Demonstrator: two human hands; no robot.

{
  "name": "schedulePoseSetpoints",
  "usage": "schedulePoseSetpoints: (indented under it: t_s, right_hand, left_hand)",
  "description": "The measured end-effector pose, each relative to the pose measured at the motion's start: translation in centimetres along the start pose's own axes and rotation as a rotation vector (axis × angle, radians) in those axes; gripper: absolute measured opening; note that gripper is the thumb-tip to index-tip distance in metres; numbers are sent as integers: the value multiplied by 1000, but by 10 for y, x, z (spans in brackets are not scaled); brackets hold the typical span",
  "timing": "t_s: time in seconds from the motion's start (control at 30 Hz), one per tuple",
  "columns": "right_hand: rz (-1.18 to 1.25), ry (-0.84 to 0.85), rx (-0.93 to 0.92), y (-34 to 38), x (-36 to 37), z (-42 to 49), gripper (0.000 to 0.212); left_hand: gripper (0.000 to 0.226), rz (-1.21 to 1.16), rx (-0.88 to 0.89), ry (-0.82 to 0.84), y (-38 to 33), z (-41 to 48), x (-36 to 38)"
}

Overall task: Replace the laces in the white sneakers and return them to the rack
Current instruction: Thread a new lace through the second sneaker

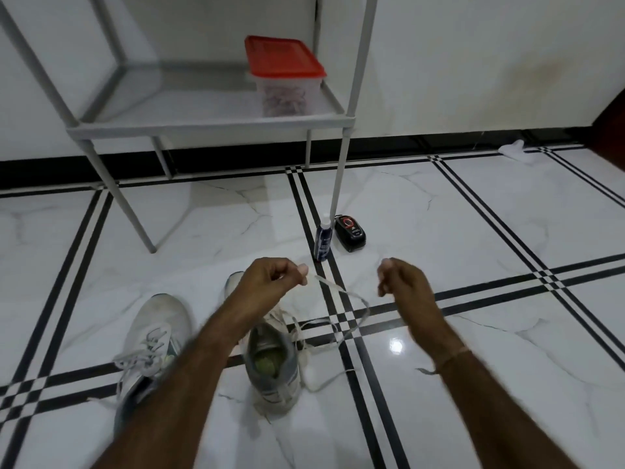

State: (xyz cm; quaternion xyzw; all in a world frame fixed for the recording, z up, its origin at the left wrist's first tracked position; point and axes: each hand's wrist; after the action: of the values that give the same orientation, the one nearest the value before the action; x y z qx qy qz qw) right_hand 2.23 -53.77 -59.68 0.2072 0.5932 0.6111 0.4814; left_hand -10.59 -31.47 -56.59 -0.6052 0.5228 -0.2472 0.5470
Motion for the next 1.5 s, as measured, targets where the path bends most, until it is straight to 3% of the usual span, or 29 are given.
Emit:
schedulePoseSetpoints:
  t_s: [0.07,0.2,0.27,0.37,0.47,0.53,0.6,0.63,0.7,0.77,0.8,0.9,1.03,1.07,1.17,1.23,1.37,1.5]
  right_hand:
    - [6,25,-14,7,-9,-4,33]
    - [223,470,99,35,42,-11,27]
    - [204,409,19,27,51,-7,30]
    - [48,145,-27,4,15,6,34]
    - [-304,-71,60,-30,-32,12,34]
    - [-562,-101,165,-50,-45,13,29]
    - [-685,-66,120,-49,-35,7,17]
    - [-600,6,62,-40,-19,3,29]
    - [-188,210,70,-11,28,-7,47]
    - [117,349,113,17,68,-13,37]
    - [133,352,78,20,79,-13,31]
    - [-57,161,-31,3,66,-1,26]
    - [-502,10,50,-34,26,5,21]
    - [-467,27,34,-33,28,2,11]
    - [81,288,90,-2,69,-13,35]
    - [243,385,89,15,95,-18,29]
    - [-76,178,-82,-6,86,-10,17]
    - [-272,134,-117,-25,69,-7,20]
  left_hand:
    - [26,-11,1,49,6,-5,-10]
    - [23,-43,29,127,-1,-2,12]
    - [30,-40,26,80,-6,0,17]
    - [33,13,-56,3,-2,-3,-10]
    - [33,43,-82,-51,21,-8,-44]
    - [29,13,-93,-89,33,-12,-52]
    - [22,14,-66,-76,35,-13,-43]
    - [19,27,-44,-43,33,-11,-33]
    - [18,63,-9,33,24,-6,-9]
    - [22,132,33,26,17,4,11]
    - [24,180,47,1,16,8,15]
    - [28,215,-15,-42,23,8,-4]
    - [25,314,-33,-157,57,-6,-48]
    - [23,347,-26,-162,59,-6,-47]
    - [16,281,19,-41,49,-4,-17]
    - [9,207,49,-68,38,0,2]
    - [15,247,11,-126,37,4,0]
    - [19,308,-74,-154,53,-1,-7]
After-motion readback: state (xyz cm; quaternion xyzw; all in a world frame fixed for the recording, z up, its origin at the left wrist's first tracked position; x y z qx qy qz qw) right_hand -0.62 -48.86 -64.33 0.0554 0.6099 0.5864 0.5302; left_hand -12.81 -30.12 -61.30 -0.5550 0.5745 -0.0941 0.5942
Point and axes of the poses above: each hand's wrist, its own z-axis towards the middle knuckle, its own x-axis out of the palm, y = z × x, and after that the axes turned 9 degrees about -x, right-handed
